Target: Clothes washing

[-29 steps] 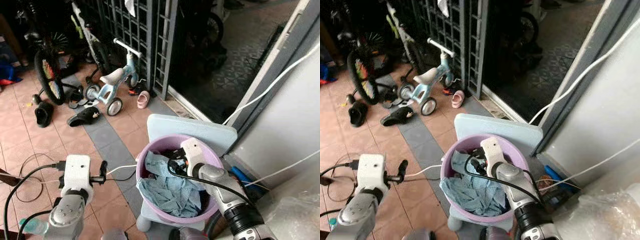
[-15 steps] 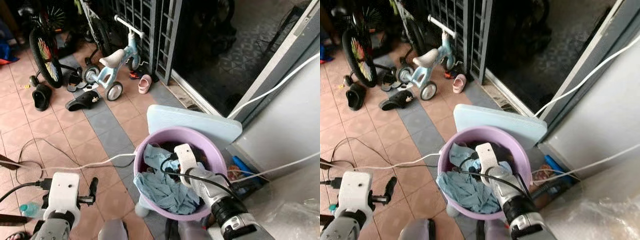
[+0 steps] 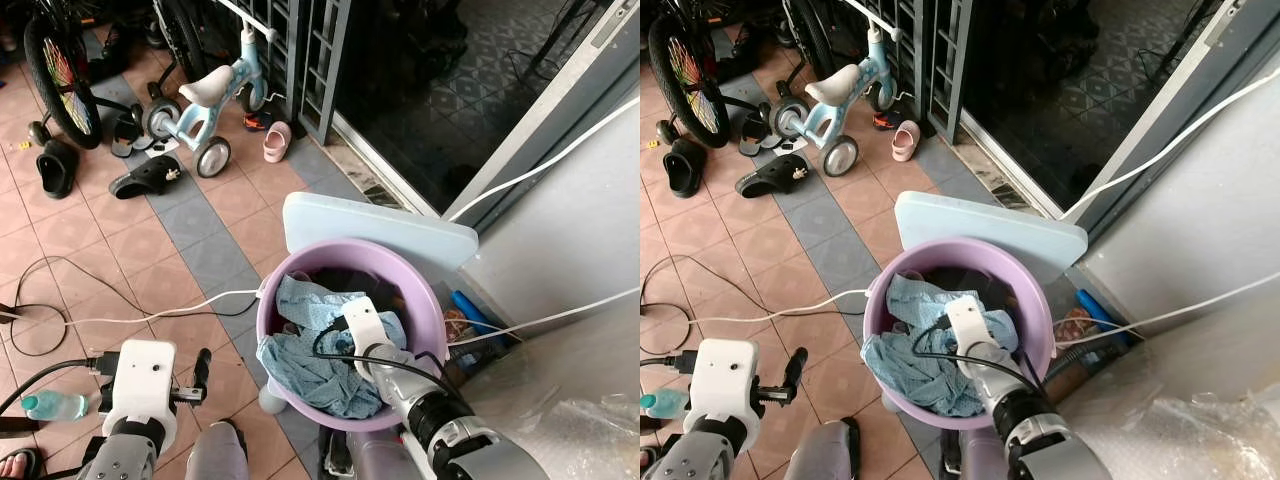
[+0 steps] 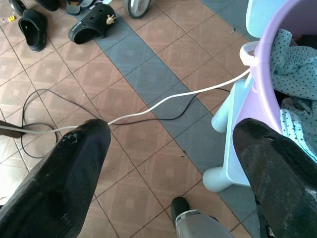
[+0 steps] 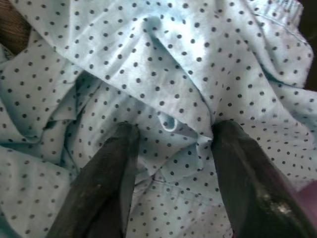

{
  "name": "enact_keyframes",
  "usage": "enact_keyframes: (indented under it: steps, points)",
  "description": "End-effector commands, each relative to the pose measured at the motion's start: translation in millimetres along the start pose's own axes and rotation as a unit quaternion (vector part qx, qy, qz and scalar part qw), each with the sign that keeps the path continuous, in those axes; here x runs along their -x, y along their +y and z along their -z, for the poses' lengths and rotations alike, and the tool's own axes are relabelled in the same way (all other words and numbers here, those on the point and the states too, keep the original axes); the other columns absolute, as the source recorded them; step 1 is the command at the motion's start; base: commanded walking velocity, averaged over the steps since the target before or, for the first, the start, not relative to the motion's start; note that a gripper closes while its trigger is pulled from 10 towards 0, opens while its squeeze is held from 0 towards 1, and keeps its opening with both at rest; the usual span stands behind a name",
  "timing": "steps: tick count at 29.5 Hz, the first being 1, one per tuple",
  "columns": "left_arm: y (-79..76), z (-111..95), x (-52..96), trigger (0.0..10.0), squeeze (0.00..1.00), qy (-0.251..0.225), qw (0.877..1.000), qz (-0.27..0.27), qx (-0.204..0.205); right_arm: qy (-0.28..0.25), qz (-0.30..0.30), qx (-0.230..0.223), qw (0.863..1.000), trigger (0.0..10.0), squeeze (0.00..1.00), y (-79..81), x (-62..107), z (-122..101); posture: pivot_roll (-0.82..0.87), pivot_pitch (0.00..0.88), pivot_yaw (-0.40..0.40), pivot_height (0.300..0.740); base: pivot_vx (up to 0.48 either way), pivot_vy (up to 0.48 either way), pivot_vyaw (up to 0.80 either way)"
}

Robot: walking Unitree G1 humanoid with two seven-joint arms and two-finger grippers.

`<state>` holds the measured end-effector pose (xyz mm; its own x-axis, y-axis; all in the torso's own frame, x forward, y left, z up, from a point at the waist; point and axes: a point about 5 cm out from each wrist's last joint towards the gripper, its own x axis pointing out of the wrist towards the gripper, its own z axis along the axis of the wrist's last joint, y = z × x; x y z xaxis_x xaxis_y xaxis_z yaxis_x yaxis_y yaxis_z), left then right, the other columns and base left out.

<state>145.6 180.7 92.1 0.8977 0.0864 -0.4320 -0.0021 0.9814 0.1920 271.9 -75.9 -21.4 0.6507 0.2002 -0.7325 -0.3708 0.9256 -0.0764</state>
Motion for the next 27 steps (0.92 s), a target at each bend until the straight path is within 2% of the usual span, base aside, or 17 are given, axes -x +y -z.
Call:
enact_keyframes:
  steps: [1,7,21,27]
  points:
    - [-1.0,0,0.2,10.0,0.0,0.006,1.0,-0.006,-0.001,0.011,-0.005,-0.02,1.0,0.0,0.0,-0.7,-0.7,7,0.19,0.25,-0.122,0.74,0.0,0.0,0.0]
    - [-4.0,-2,-2.0,10.0,0.0,0.002,1.0,-0.012,0.004,0.007,-0.005,-0.044,0.999,0.0,0.0,0.4,-1.8,6,0.19,0.242,-0.138,0.74,0.0,0.0,0.0]
    - [-7.3,-6,-8.0,10.0,0.0,-0.006,1.0,-0.021,0.006,-0.002,-0.012,-0.044,0.999,0.0,0.0,1.7,-3.0,1,0.19,0.24,-0.152,0.74,0.0,0.0,0.0]
    - [-5.8,-10,-12.8,10.0,0.0,-0.02,0.999,-0.034,0.006,-0.007,-0.021,-0.043,0.999,0.0,0.0,7.9,-3.5,-3,0.18,0.223,-0.154,0.74,0.0,0.0,0.0]
